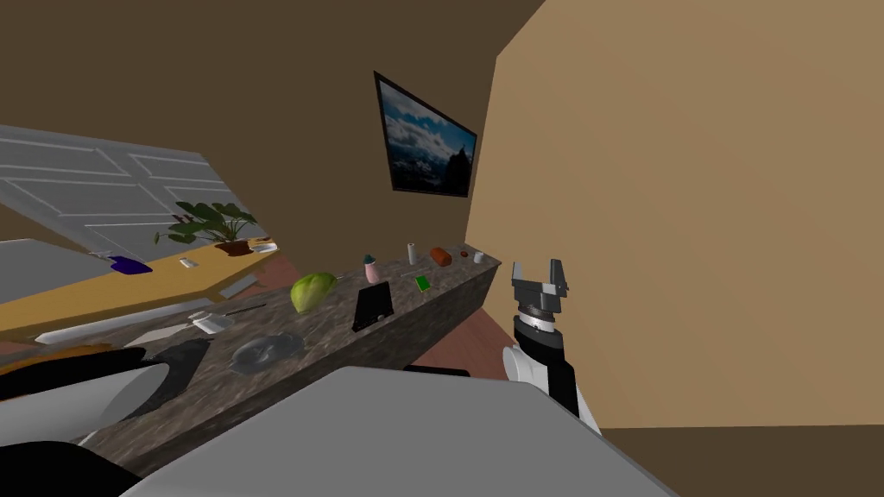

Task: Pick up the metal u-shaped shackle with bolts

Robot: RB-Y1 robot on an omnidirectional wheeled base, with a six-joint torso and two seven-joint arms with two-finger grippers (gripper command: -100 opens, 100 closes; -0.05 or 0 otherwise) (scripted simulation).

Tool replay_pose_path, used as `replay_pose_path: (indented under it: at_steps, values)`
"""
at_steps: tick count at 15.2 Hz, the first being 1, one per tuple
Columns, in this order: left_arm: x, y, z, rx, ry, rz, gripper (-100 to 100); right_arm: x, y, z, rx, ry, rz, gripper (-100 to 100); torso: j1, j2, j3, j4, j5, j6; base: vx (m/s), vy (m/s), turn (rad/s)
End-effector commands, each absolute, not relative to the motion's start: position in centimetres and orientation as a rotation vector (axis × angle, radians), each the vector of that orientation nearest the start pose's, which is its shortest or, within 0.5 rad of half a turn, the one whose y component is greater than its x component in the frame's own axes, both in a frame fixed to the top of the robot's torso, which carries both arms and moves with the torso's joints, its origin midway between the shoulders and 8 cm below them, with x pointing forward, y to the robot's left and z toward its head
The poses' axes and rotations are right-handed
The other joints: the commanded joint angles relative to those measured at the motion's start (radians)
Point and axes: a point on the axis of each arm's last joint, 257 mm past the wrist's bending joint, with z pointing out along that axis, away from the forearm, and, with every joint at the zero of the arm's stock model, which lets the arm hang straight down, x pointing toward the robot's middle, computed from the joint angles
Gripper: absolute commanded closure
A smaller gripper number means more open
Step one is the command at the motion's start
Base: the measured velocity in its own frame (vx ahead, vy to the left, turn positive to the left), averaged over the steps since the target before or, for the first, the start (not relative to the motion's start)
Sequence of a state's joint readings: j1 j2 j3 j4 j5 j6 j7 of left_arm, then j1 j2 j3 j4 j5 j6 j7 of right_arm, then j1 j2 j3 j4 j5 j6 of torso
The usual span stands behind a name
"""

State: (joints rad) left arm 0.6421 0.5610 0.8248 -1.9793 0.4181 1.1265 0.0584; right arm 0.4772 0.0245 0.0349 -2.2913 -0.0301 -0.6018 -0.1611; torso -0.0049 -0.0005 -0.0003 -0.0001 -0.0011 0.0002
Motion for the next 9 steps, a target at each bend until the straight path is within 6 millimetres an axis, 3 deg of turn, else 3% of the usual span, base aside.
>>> replay_pose_path:
  at_steps: [1, 5, 6, 8, 9]
  values:
    - [12.4, 70.1, -23.7, -2.079, 1.094, 0.101, -100, 32.5, -26.9, 5.5, 0.639, 0.436, 1.542, 0, 0.000, 0.000, 0.000, 0.000, 0.000, 0.000, 0.037, -0.054, -0.060]
    - [10.6, 70.4, -23.8, -2.142, 1.063, 0.134, -100, 32.5, -26.9, 5.5, 0.639, 0.436, 1.542, 0, 0.001, 0.001, 0.000, 0.000, 0.000, 0.000, 0.024, -0.044, -0.087]
    - [9.2, 70.8, -23.6, -2.184, 1.030, 0.151, -100, 32.5, -26.9, 5.5, 0.639, 0.436, 1.542, 0, 0.001, 0.001, 0.001, 0.000, 0.000, 0.000, 0.037, -0.057, -0.150]
    - [8.8, 70.6, -23.9, -2.202, 1.032, 0.164, -100, 32.5, -26.9, 5.5, 0.639, 0.436, 1.542, 0, 0.000, 0.000, 0.000, 0.000, 0.000, 0.000, 0.038, -0.054, -0.082]
    - [7.6, 70.9, -23.7, -2.242, 0.999, 0.179, -100, 32.5, -26.9, 5.5, 0.639, 0.436, 1.542, 0, 0.001, 0.001, 0.000, 0.000, 0.000, 0.000, 0.039, -0.057, -0.132]
